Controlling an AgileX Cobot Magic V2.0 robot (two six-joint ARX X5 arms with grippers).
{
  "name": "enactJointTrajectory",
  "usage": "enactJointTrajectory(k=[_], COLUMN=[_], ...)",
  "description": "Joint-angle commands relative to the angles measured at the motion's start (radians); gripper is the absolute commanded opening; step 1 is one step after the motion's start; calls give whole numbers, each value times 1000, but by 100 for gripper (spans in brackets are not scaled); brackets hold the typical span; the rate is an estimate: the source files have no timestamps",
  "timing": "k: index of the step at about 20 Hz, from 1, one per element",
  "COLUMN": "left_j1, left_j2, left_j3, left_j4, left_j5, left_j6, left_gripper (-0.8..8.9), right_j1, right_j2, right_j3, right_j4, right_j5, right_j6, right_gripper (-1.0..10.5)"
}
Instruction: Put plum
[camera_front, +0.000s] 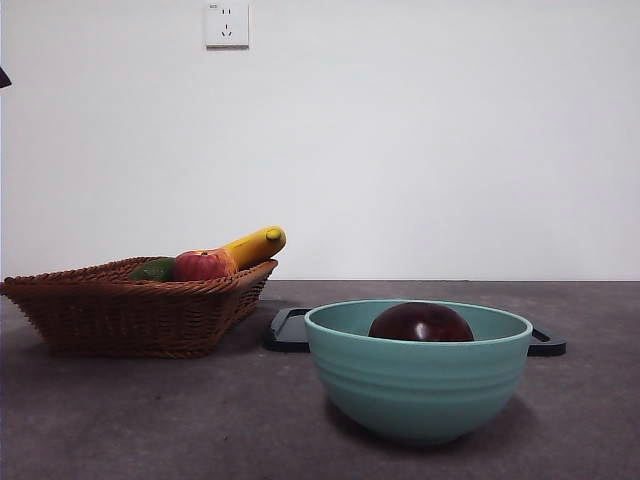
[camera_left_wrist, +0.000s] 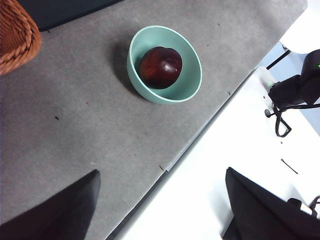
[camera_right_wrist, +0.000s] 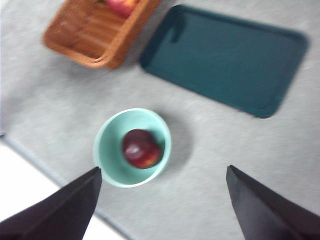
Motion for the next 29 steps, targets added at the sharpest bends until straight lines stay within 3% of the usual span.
enactJointTrajectory(k=[1, 6, 11, 14, 22, 29], left_j1=[-5, -5, -5, -5, -5, -5], left_j2=[5, 5, 5, 5, 5, 5], left_j3=[11, 11, 11, 11, 11, 11], left_j4=[5, 5, 5, 5, 5, 10], left_j5=[7, 7, 7, 7, 7, 7], left_j6=[15, 14, 15, 15, 15, 15], left_gripper=[401, 401, 401, 401, 401, 401], right_j1=[18, 74, 154, 215, 354, 401], right_j2=[16, 67, 154, 245, 471, 580], right_j3=[20, -80, -267, -323, -338, -338], right_j4=[-23, 27, 284, 423, 635, 700], right_j5=[-31, -32, -29, 31, 233, 284], right_j6=[-4, 39, 156, 196, 206, 206], right_gripper=[400, 400, 399, 381, 229, 78])
